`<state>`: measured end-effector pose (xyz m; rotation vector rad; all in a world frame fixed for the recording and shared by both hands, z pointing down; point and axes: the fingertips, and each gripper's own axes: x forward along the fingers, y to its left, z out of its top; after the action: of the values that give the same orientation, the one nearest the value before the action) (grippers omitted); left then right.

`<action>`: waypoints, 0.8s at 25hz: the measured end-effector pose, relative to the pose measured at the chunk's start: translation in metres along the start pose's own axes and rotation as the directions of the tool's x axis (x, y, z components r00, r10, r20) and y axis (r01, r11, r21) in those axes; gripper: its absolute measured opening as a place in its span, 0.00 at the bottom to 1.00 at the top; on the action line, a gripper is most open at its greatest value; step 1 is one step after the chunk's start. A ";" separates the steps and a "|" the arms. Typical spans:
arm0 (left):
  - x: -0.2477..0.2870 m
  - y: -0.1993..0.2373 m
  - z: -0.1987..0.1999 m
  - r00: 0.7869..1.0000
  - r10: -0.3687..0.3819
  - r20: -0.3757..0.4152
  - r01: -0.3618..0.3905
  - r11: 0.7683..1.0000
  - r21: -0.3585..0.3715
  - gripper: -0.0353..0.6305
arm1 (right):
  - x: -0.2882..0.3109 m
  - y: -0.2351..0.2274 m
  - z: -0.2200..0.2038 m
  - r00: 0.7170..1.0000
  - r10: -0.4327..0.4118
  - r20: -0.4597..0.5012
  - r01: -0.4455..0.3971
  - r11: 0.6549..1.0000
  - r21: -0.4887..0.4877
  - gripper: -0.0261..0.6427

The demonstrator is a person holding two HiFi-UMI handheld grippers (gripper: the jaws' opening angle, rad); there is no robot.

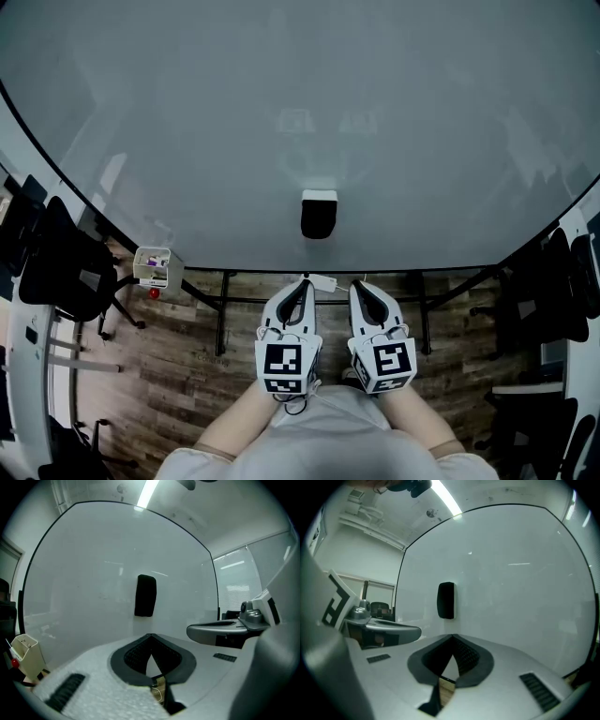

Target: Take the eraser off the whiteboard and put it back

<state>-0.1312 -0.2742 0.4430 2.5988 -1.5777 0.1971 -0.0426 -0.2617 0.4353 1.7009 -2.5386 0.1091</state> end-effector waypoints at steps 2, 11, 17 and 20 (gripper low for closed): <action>0.000 -0.002 0.003 1.000 -0.007 0.008 0.007 1.000 0.003 0.08 | 0.001 0.000 0.004 1.000 0.000 0.011 0.000 1.000 -0.008 0.08; 0.004 -0.003 0.014 0.999 -0.014 0.035 0.013 1.000 0.018 0.08 | 0.006 -0.003 0.008 1.000 -0.005 0.027 0.005 1.000 -0.018 0.08; 0.009 -0.002 0.023 0.999 -0.016 0.048 0.014 0.999 0.035 0.08 | 0.011 -0.004 0.007 1.000 0.008 0.012 -0.008 1.000 -0.010 0.08; 0.012 -0.001 0.025 0.999 -0.015 0.051 0.013 0.999 0.040 0.08 | 0.015 -0.007 0.007 1.000 0.002 0.008 -0.002 1.000 -0.011 0.08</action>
<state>-0.1233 -0.2879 0.4205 2.6653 -1.5868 0.1645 -0.0417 -0.2786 0.4298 1.6984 -2.5414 0.0884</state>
